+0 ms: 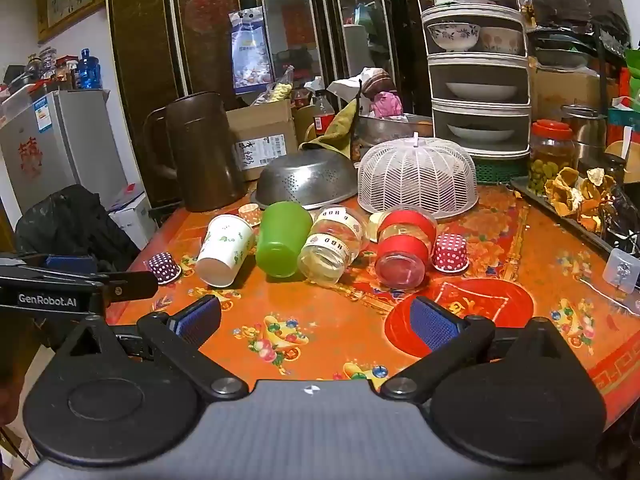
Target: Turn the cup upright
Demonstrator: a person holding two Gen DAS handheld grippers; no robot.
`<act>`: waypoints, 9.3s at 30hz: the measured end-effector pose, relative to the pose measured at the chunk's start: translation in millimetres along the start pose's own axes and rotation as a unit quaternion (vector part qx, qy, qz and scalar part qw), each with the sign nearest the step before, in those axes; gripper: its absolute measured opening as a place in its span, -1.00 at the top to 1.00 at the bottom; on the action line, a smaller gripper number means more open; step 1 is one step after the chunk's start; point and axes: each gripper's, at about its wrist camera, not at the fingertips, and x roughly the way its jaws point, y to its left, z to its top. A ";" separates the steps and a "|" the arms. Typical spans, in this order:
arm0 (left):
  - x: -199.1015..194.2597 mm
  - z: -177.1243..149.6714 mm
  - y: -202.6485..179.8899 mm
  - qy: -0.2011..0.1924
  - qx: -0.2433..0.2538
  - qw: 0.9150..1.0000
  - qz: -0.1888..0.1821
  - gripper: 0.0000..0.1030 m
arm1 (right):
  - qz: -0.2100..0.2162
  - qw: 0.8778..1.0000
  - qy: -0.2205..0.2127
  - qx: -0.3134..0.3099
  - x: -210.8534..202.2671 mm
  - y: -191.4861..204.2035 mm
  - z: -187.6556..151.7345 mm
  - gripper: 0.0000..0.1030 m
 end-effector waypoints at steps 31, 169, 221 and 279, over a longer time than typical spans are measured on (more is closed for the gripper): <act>0.9 -1.6 0.6 0.012 -0.016 1.000 -0.012 -0.99 | 0.022 1.000 -0.003 0.005 -0.5 0.2 3.0 -0.98; 115.1 86.7 -93.5 0.143 0.062 0.987 -0.031 -0.11 | 0.042 0.991 0.012 0.128 -30.5 -126.5 -53.6 -0.98; 2.9 -80.6 -21.8 0.155 -0.119 0.971 -0.136 -0.12 | 0.127 0.928 0.306 0.173 78.2 19.1 -30.2 -0.78; -60.5 -101.3 68.7 -0.030 -0.159 0.971 -0.174 -0.67 | 0.021 0.936 -0.317 -0.152 -35.4 54.2 -139.3 -0.41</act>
